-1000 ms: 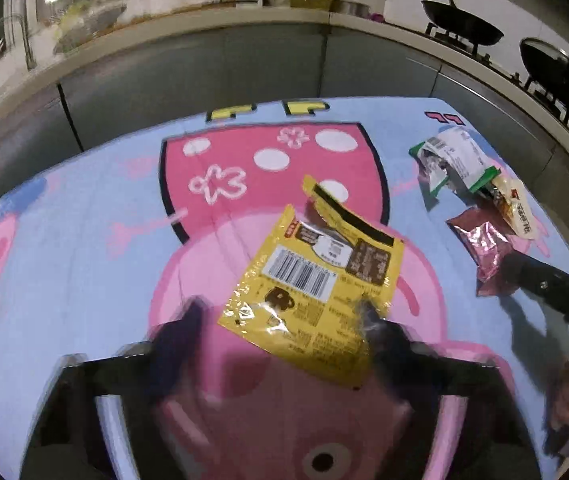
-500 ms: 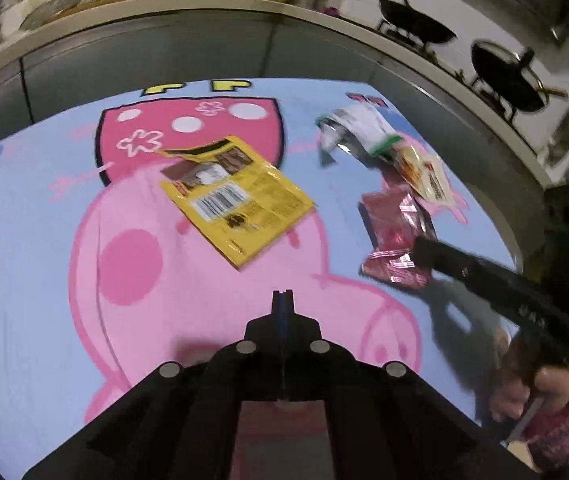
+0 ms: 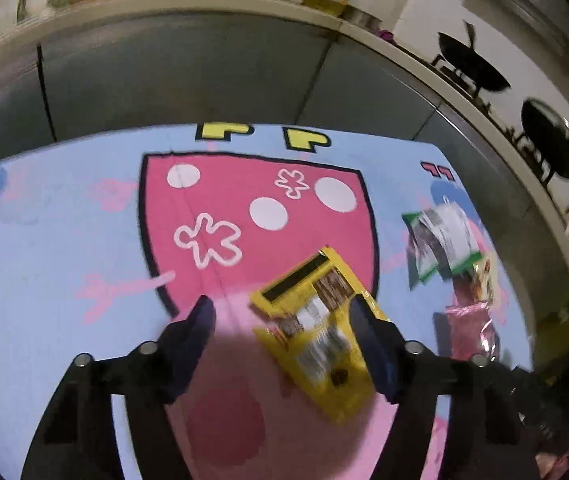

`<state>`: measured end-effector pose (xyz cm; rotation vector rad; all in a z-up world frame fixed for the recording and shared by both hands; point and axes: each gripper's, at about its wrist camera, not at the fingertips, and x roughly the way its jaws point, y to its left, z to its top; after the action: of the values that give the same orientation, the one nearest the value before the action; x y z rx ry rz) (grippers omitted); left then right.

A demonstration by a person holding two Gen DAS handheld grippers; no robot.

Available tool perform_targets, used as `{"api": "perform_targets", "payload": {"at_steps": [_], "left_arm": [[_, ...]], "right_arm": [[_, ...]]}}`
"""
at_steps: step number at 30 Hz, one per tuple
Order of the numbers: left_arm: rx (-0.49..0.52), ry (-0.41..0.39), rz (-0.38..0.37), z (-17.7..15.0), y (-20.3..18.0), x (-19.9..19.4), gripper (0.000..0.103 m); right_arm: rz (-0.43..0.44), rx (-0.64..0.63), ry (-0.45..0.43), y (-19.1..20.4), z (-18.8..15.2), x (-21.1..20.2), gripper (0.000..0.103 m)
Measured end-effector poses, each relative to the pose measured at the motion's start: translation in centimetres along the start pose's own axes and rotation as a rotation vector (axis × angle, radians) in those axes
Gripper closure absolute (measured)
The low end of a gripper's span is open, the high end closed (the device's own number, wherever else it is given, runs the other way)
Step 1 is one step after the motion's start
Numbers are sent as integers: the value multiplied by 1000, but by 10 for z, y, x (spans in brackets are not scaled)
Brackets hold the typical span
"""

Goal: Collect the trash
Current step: 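Carry both wrappers over the beige bin and open both tools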

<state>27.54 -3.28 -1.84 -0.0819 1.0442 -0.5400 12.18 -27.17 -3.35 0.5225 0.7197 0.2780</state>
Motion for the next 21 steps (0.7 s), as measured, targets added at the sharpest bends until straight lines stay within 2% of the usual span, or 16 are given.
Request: {"api": "perform_targets", "payload": {"at_steps": [1,2,4,5,6,9,12,16,21], "left_arm": [[-12,-6,-22,4,3,4,36],[-7,-17,-34,5,4,4,40],[-5,-10,-56,9,3,10,57],[4,-1,-74,9,1,13,101],[6,30,-102,7,-3,18,102],[38,-2,-77,-3,-14,14,102],[6,-18,-132,-13,-20,-2,103],[-15,-60,-207,-29,-37,-29,102],[27,-59,-264,-31,-80,-41,103]], "right_arm": [[7,2,5,3,5,7,102],[11,3,8,4,8,13,102],[11,9,23,7,14,27,102],[12,18,34,7,15,33,102],[13,25,41,7,15,38,102],[27,40,49,7,13,43,102],[49,38,48,9,7,33,102],[92,47,4,7,-3,0,102],[74,66,-87,-13,-8,-55,102]]}}
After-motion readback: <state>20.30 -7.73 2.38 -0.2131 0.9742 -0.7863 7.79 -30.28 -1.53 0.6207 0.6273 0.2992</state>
